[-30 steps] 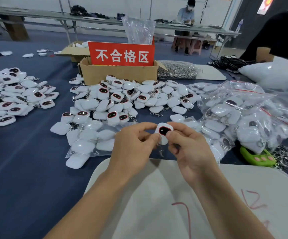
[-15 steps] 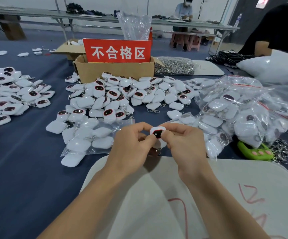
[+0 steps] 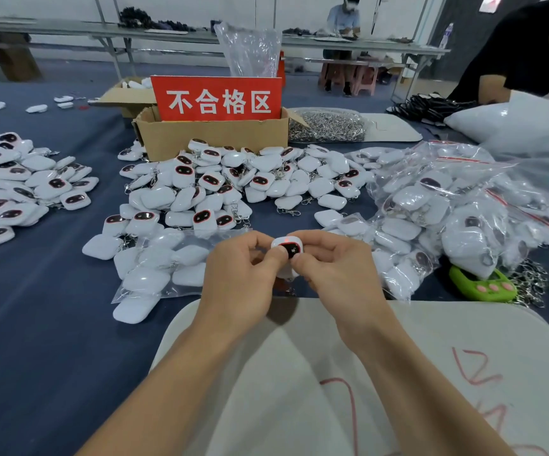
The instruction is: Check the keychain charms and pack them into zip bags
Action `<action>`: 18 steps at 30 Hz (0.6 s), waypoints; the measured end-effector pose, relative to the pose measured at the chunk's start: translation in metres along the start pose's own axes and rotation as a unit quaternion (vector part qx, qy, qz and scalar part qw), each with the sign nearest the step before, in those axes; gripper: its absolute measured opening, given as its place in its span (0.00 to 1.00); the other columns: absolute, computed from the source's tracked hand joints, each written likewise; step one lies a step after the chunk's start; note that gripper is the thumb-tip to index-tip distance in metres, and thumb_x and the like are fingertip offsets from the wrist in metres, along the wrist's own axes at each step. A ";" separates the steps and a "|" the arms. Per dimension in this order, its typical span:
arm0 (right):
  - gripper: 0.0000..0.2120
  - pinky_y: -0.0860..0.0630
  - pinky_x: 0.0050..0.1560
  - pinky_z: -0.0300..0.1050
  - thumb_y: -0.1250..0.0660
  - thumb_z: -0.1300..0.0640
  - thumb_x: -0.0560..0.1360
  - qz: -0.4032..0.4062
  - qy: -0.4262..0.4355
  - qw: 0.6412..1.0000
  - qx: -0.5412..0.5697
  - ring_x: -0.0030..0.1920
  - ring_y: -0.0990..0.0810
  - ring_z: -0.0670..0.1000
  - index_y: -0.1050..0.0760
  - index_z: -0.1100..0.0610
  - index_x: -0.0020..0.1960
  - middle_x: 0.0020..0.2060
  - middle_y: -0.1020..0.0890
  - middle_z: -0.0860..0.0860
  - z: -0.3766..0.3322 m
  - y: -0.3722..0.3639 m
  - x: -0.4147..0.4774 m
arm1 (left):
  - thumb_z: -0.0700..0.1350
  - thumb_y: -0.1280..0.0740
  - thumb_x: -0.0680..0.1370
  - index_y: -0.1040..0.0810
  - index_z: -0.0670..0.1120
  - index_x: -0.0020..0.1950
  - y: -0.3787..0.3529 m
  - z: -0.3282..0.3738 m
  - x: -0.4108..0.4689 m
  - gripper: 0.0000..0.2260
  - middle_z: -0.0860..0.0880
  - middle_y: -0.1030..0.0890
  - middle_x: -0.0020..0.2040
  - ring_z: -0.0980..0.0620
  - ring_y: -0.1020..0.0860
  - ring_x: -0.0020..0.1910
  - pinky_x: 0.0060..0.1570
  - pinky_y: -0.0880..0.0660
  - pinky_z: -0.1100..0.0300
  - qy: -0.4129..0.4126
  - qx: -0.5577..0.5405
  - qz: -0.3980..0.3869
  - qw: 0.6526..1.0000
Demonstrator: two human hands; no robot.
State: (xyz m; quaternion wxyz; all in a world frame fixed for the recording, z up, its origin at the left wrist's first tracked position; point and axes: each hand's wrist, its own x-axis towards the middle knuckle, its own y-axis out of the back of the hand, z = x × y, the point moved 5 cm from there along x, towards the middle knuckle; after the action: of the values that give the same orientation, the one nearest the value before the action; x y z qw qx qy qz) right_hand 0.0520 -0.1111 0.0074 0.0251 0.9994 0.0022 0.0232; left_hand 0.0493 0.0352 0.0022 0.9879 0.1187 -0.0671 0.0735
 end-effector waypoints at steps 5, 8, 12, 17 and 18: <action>0.15 0.18 0.40 0.49 0.27 0.67 0.72 -0.015 -0.019 1.000 -0.010 0.29 0.23 0.47 0.16 0.50 0.52 0.35 0.13 0.53 -0.001 -0.003 -0.001 | 0.47 0.29 0.78 0.15 0.47 0.48 -0.003 -0.001 0.001 0.05 0.45 0.13 0.37 0.41 0.14 0.38 0.46 0.17 0.42 0.023 -0.050 -0.015 0.998; 0.16 0.16 0.44 0.59 0.26 0.70 0.70 -0.007 -0.034 0.999 0.006 0.28 0.26 0.49 0.15 0.51 0.51 0.34 0.14 0.56 -0.001 0.000 -0.002 | 0.50 0.30 0.76 0.15 0.50 0.47 -0.004 -0.001 0.001 0.06 0.45 0.14 0.37 0.41 0.14 0.38 0.47 0.17 0.38 0.014 -0.043 -0.026 0.999; 0.17 0.25 0.30 0.35 0.30 0.73 0.70 0.004 -0.014 1.000 0.008 0.25 0.23 0.45 0.15 0.53 0.49 0.31 0.14 0.53 -0.003 0.003 -0.003 | 0.52 0.30 0.76 0.16 0.55 0.49 -0.004 0.002 -0.003 0.05 0.52 0.14 0.35 0.50 0.14 0.36 0.45 0.17 0.47 -0.024 0.020 -0.009 0.999; 0.14 0.22 0.40 0.33 0.29 0.67 0.74 0.040 0.069 0.985 -0.153 0.39 0.15 0.41 0.15 0.50 0.52 0.39 0.12 0.43 -0.007 0.008 -0.003 | 0.48 0.22 0.73 0.14 0.62 0.52 0.004 0.010 -0.005 0.11 0.68 0.16 0.45 0.65 0.19 0.46 0.50 0.23 0.63 -0.086 0.119 0.064 0.987; 0.14 0.21 0.43 0.34 0.27 0.66 0.74 0.061 0.082 0.979 -0.179 0.40 0.15 0.40 0.15 0.50 0.53 0.40 0.12 0.42 -0.008 0.009 -0.003 | 0.49 0.22 0.72 0.14 0.62 0.51 0.006 0.011 -0.006 0.10 0.69 0.17 0.45 0.65 0.20 0.46 0.49 0.24 0.63 -0.093 0.131 0.074 0.984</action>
State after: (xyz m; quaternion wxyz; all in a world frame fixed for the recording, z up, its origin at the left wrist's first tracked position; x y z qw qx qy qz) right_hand 0.0487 -0.1201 0.0154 0.2019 0.9717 -0.0604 0.1063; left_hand 0.0416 0.0377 0.0130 0.9453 0.2477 -0.1568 0.1429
